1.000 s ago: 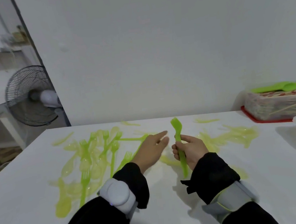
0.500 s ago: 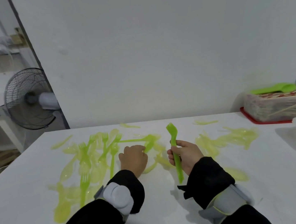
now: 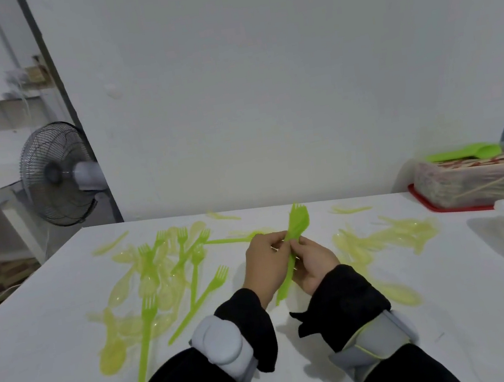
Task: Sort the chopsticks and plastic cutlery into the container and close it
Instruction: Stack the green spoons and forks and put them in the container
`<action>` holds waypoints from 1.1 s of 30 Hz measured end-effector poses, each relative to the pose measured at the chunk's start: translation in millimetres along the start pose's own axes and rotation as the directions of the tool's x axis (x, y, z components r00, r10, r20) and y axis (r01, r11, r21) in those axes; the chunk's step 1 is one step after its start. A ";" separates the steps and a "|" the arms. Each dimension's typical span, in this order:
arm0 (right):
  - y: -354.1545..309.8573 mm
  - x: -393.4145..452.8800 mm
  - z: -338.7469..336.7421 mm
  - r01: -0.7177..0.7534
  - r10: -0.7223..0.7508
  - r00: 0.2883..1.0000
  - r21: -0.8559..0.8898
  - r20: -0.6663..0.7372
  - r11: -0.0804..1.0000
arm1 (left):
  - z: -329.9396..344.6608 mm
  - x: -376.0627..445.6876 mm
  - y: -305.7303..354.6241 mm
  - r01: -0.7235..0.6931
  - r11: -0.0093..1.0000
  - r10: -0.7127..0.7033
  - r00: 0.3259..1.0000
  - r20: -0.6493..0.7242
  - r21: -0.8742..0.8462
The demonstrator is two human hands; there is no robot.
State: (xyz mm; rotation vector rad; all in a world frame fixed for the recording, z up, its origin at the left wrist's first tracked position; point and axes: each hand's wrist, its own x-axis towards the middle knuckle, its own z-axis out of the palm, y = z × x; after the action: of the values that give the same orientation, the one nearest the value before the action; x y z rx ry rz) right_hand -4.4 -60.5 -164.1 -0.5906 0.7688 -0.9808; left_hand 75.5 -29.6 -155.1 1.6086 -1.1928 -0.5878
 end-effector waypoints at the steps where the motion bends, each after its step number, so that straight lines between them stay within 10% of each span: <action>1: 0.1 -0.3 -0.7 0.004 -0.004 1.000 0.003 -0.006 1.000 | 1.6 0.7 0.2 0.009 1.000 -0.009 1.000 0.004 -0.014; 7: -1.1 0.5 -3.9 0.051 -0.053 0.989 -0.018 -0.136 0.999 | -6.2 2.1 0.3 -0.077 0.993 0.085 0.991 -0.101 0.085; 13: -0.8 -2.4 2.4 0.074 -0.082 0.989 -0.067 -0.124 0.995 | -4.0 -6.0 -6.8 -0.211 0.936 0.165 0.970 0.179 0.283; 22: 2.0 9.3 11.1 0.033 -0.061 0.987 -0.185 -0.147 0.982 | -24.5 36.4 -20.4 -0.164 0.955 0.128 0.979 0.155 0.245; 28: -1.1 24.8 5.2 -0.019 0.000 0.992 -0.151 -0.127 0.988 | -41.6 103.7 -71.1 -0.120 0.542 -0.023 0.987 0.157 0.832; 33: -0.8 29.8 3.0 -0.047 0.035 0.996 -0.145 -0.081 0.988 | -42.8 116.8 -89.6 -0.196 0.364 0.037 0.980 0.196 0.911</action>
State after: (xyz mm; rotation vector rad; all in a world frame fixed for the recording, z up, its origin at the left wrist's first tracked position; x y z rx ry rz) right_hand 7.7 -87.1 -170.7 -0.6639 0.9253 -0.9191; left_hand 193.6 -116.1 -200.5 2.4066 -1.9358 0.1995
